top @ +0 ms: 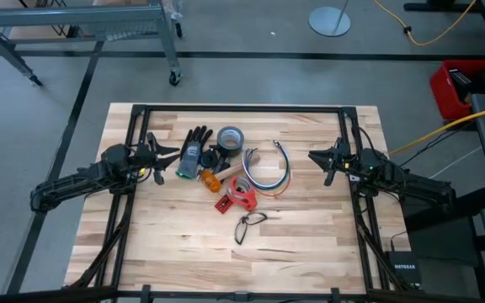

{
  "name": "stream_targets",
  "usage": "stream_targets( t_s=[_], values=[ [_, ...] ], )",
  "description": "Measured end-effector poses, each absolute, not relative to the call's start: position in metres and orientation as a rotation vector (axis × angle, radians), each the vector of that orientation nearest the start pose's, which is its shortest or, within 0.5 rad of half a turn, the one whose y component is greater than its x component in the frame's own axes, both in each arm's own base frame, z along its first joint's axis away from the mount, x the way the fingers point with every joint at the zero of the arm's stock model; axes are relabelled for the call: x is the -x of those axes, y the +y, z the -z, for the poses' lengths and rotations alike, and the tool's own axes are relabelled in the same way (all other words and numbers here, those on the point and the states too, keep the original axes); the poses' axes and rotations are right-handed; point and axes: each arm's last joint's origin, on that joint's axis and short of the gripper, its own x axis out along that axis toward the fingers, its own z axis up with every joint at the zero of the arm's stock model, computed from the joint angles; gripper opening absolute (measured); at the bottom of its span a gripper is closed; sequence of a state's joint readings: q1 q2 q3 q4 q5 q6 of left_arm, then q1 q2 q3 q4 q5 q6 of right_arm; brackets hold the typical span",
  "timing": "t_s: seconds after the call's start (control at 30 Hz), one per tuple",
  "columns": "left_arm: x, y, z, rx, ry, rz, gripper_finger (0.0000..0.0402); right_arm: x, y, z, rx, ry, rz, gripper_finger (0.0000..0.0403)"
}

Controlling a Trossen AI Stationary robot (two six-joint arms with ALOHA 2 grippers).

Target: Coil cords

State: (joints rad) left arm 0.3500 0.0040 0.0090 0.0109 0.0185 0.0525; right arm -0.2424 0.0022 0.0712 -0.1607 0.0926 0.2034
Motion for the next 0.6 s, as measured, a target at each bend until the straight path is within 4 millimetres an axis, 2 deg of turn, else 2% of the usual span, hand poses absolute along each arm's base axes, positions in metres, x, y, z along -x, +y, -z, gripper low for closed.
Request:
stream_targets(
  t_s=[0.07,0.17,0.3,0.47,0.6],
  values=[
    [-0.092,0.033,-0.167,-0.055,-0.007,-0.332,0.0093,-0.089,-0.025,-0.173,-0.220,0.042,0.342,0.0067],
    [-0.092,0.033,-0.167,-0.055,-0.007,-0.332,0.0093,-0.091,-0.024,-0.176,-0.355,-0.026,0.296,0.0067],
    [-0.092,0.033,-0.167,-0.059,-0.006,-0.332,0.0093,-0.090,-0.022,-0.191,-0.473,-0.178,0.214,0.0067],
    [-0.092,0.033,-0.167,-0.078,-0.004,-0.332,0.0093,-0.090,-0.020,-0.197,-0.491,-0.220,0.114,0.0067],
    [-0.092,0.033,-0.167,-0.030,-0.012,-0.332,0.0093,-0.090,-0.020,-0.198,-0.496,-0.225,0.124,0.0067]
  ],
)
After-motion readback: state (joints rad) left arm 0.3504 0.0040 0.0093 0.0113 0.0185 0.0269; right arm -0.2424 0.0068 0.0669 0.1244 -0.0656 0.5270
